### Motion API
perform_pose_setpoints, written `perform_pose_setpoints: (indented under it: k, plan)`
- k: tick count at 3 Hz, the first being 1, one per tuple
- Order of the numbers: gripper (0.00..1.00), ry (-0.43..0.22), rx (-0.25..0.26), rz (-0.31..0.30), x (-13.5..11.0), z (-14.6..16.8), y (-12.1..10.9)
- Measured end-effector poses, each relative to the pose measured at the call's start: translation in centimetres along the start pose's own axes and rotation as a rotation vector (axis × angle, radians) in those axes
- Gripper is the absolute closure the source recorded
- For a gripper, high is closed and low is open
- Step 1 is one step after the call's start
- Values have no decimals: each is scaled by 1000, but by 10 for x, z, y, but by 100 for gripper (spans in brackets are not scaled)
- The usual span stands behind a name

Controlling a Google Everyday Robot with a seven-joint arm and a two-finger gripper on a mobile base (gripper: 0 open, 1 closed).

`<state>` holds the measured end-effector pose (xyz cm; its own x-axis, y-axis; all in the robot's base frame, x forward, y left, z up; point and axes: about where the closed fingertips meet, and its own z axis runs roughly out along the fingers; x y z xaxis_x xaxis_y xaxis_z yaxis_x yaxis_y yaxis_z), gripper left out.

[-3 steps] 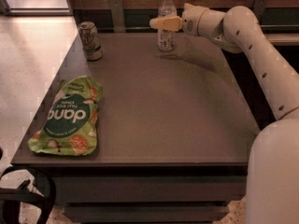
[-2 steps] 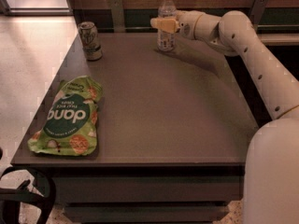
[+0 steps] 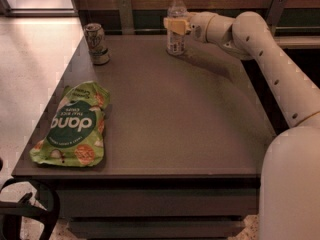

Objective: Move blue plastic bottle near green rice chip bag

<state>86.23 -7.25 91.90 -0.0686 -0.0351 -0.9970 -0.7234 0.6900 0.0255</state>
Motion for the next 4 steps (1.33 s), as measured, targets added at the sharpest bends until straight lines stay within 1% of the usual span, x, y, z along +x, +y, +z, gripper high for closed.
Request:
perform_pose_setpoints:
  k: [1,2,3,4]
  plan:
    - [100,1,-6,1,1,3,3]
    - [100,1,-6,1,1,3,3]
    - [100,23,5,-26,-17,-12,6]
    - [100,24,30,-59,-46,-46,13]
